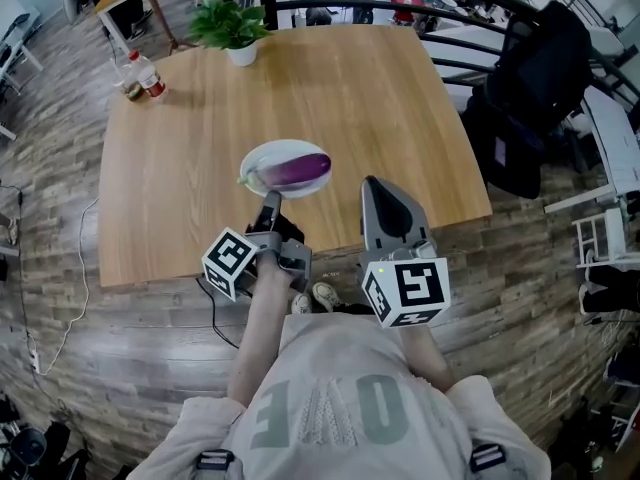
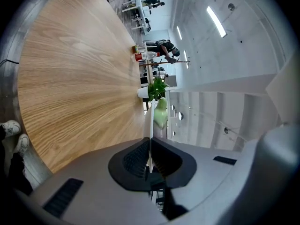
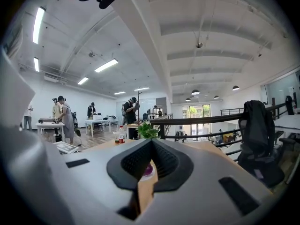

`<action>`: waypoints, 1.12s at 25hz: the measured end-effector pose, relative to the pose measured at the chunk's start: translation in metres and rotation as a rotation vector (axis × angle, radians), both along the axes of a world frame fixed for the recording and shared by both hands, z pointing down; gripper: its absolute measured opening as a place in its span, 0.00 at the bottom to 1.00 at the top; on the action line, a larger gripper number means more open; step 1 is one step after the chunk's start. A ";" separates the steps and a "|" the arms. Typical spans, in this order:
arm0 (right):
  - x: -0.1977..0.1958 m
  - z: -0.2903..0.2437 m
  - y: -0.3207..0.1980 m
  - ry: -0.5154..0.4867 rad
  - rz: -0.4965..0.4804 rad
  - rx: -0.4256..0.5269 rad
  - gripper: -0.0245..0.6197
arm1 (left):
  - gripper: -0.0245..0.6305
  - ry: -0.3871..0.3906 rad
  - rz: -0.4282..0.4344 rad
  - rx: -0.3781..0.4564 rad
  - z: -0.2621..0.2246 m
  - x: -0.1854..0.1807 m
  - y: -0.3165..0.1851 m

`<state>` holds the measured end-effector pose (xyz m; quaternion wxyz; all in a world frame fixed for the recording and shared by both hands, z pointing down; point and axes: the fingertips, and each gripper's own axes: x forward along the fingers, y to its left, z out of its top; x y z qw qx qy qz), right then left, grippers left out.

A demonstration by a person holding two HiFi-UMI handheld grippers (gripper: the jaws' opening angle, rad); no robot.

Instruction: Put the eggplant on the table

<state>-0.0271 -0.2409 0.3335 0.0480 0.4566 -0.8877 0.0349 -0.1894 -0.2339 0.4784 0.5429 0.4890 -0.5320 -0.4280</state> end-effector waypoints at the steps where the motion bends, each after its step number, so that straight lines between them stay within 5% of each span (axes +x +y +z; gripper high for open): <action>1: 0.003 0.002 0.002 0.005 0.007 -0.005 0.07 | 0.07 0.003 0.004 -0.008 0.006 0.001 0.000; 28: 0.026 0.028 0.020 0.126 0.075 -0.044 0.07 | 0.07 0.005 0.034 -0.142 0.122 0.017 -0.005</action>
